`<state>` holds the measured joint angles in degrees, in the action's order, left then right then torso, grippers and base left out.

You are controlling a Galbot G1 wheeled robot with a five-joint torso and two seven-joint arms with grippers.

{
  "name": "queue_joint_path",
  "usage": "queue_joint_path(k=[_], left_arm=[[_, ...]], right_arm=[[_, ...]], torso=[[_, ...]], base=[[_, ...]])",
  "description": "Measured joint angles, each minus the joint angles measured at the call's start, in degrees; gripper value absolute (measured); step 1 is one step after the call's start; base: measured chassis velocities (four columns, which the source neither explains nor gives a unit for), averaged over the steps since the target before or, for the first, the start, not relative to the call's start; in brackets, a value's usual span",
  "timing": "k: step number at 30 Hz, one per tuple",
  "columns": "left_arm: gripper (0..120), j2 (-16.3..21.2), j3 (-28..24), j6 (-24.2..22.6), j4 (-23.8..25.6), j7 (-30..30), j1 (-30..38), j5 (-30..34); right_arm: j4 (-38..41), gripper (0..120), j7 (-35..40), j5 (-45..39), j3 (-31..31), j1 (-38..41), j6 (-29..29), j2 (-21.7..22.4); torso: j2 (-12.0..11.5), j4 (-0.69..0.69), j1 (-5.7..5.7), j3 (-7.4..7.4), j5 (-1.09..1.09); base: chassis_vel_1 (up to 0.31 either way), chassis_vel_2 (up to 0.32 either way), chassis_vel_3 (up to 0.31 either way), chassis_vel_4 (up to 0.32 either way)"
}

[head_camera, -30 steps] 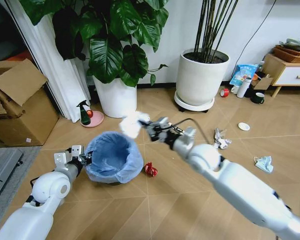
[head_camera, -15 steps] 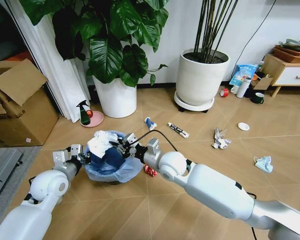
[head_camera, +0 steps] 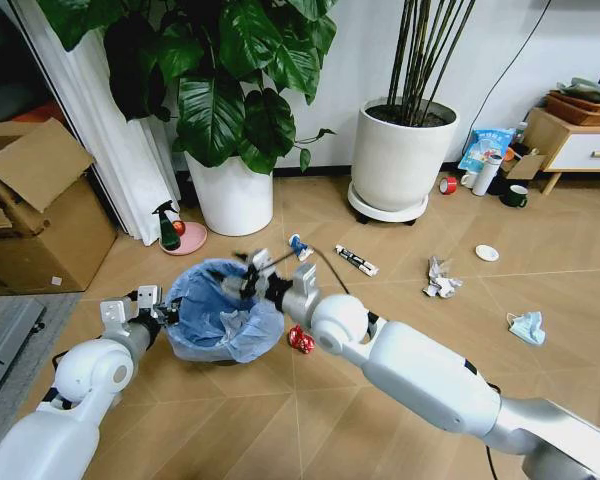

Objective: Pick up the trash bin and place the garbage on the floor into it.

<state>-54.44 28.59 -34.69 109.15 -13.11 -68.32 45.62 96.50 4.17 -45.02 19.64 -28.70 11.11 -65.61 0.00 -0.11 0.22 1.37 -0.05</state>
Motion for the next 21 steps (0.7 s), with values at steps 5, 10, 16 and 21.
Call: queue_joint_path(k=[5, 10, 16, 21], left_arm=[[0, 0.0, 1.3, 0.3, 0.1, -0.1, -0.3, -0.1], [0, 0.0, 1.6, 0.5, 0.8, 0.0, -0.4, -0.1], [0, -0.4, 1.1, 0.5, 2.0, -0.6, -0.3, -0.1], [0, -0.5, 1.1, 0.5, 2.6, -0.8, -0.7, -0.2]], right_arm=[[-5.5, 99, -4.0, 1.8, -5.4, -2.7, 0.5, 5.5], [-12.0, 100, -10.8, 4.1, -7.4, -6.5, 0.0, 8.7], [-19.8, 100, -17.3, 8.6, -5.7, -11.4, -3.0, 8.1], [-30.0, 100, -22.9, 14.1, -4.5, -12.0, -6.3, 2.8]], torso=[[0.0, -0.04, 0.00, 0.00, 0.01], [0.0, -0.06, 0.00, 0.00, 0.01], [0.0, -0.03, 0.00, 0.00, 0.01], [0.0, -0.04, 0.00, 0.00, -0.01]], base=[[0.000, 0.000, 0.000, 0.000], [0.000, 0.000, 0.000, 0.000], [0.000, 0.000, 0.000, 0.000], [0.000, 0.000, 0.000, 0.000]])
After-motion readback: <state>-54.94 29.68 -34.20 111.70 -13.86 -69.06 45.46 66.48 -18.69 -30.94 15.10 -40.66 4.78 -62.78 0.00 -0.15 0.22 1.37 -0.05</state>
